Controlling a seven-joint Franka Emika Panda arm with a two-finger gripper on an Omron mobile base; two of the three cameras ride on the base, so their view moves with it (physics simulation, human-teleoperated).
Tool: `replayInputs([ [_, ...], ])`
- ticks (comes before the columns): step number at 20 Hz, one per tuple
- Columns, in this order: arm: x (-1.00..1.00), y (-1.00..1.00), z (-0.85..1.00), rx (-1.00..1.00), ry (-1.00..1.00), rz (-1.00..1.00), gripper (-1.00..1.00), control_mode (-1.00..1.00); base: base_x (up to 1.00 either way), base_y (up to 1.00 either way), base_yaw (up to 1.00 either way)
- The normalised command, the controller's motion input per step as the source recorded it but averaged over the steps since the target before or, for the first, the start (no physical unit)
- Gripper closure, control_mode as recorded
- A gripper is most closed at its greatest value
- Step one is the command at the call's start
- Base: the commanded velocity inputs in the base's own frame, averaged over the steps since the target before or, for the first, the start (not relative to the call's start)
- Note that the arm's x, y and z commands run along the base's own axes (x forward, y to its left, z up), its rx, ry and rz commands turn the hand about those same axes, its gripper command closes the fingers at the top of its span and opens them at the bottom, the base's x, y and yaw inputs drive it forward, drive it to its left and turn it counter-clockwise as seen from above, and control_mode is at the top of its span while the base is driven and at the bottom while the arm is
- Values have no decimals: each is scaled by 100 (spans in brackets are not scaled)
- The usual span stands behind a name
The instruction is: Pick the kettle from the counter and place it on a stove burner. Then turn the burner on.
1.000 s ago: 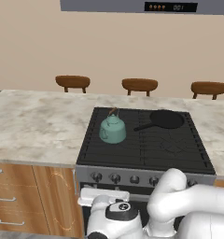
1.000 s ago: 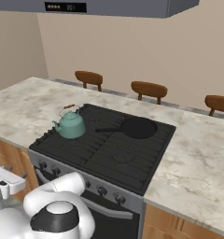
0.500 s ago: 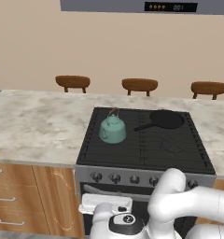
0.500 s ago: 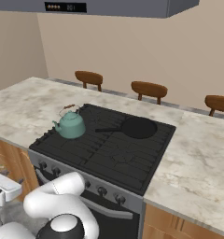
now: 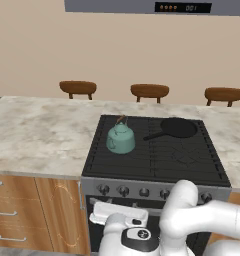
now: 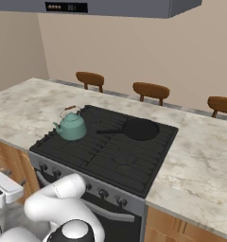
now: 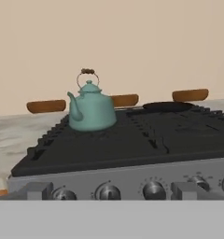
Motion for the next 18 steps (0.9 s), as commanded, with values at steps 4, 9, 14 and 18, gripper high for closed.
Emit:
replayInputs([
  [4, 0, -4, 11, 0, 0, -1, -100, -100, 0, 0, 0],
  [9, 12, 0, 0, 0, 0, 0, -100, -100, 0, 0, 0],
  [14, 30, 0, 0, 0, 1, 0, -100, -100, 0, 0, 0],
  [18, 28, 0, 0, 0, 1, 0, -100, -100, 0, 0, 0],
])
